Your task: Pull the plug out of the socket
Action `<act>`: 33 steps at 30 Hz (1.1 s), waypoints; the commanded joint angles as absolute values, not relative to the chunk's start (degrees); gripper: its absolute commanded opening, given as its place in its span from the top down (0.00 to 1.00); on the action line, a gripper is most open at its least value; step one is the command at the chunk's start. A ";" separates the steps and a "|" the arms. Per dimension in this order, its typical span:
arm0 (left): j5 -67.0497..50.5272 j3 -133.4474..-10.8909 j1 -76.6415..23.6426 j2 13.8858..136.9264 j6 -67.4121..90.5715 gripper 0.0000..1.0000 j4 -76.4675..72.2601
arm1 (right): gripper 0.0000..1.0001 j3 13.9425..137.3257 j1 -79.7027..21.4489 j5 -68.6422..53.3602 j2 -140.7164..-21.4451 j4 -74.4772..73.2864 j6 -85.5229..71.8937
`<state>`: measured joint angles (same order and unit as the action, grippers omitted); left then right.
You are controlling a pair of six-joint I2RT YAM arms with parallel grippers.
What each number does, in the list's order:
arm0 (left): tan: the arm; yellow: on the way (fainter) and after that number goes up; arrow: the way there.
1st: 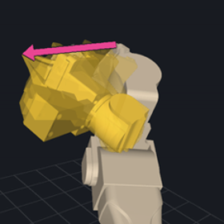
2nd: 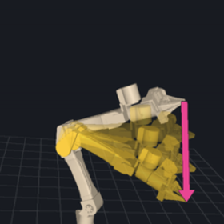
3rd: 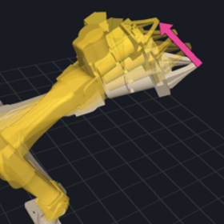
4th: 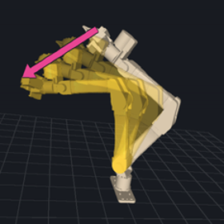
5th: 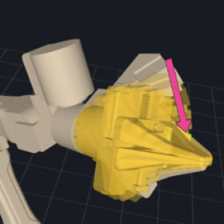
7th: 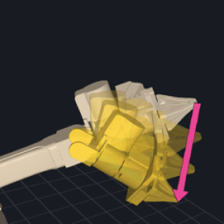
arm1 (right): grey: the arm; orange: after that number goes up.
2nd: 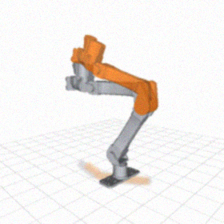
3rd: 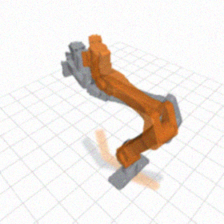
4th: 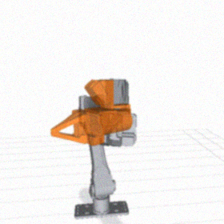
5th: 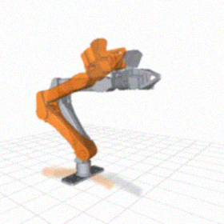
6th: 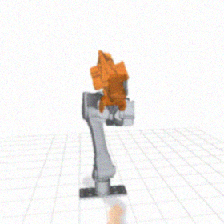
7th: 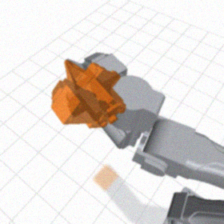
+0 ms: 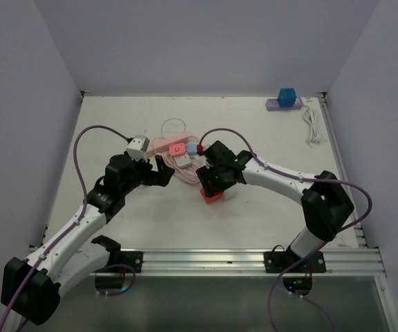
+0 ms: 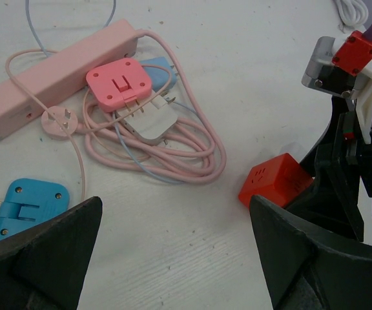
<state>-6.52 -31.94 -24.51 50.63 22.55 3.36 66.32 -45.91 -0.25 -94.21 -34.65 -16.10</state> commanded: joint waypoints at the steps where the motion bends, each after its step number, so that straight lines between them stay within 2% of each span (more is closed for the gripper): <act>1: -8.08 -31.11 -24.70 49.57 20.13 0.00 4.75 | 0.72 67.77 -46.14 1.41 -93.60 -32.35 -17.14; 2: -8.35 -31.11 -24.70 49.14 20.13 0.00 4.83 | 0.58 67.59 -46.14 1.32 -93.69 -32.26 -17.40; 7: -10.02 -31.29 -24.79 48.43 20.04 0.00 5.54 | 0.35 66.45 -46.14 0.88 -92.56 -31.56 -18.28; 11: -11.42 -31.38 -24.96 48.25 20.13 0.00 5.63 | 0.21 66.36 -46.14 0.70 -91.24 -31.55 -18.98; 18: -13.88 -32.52 -25.75 48.51 18.81 0.00 5.54 | 0.10 67.23 -46.14 0.88 -87.11 -32.87 -21.00; 23: -14.85 -34.62 -28.03 50.62 15.83 0.00 5.71 | 0.02 69.61 -45.97 6.67 -82.89 -34.63 -22.93; 29: -13.37 -40.06 -35.04 57.73 10.30 0.00 7.11 | 0.01 69.87 -43.60 13.26 -79.37 -37.79 -25.22; 33: -11.87 -46.04 -41.21 65.02 5.02 0.00 10.54 | 0.01 67.94 -38.61 15.03 -77.09 -39.55 -28.29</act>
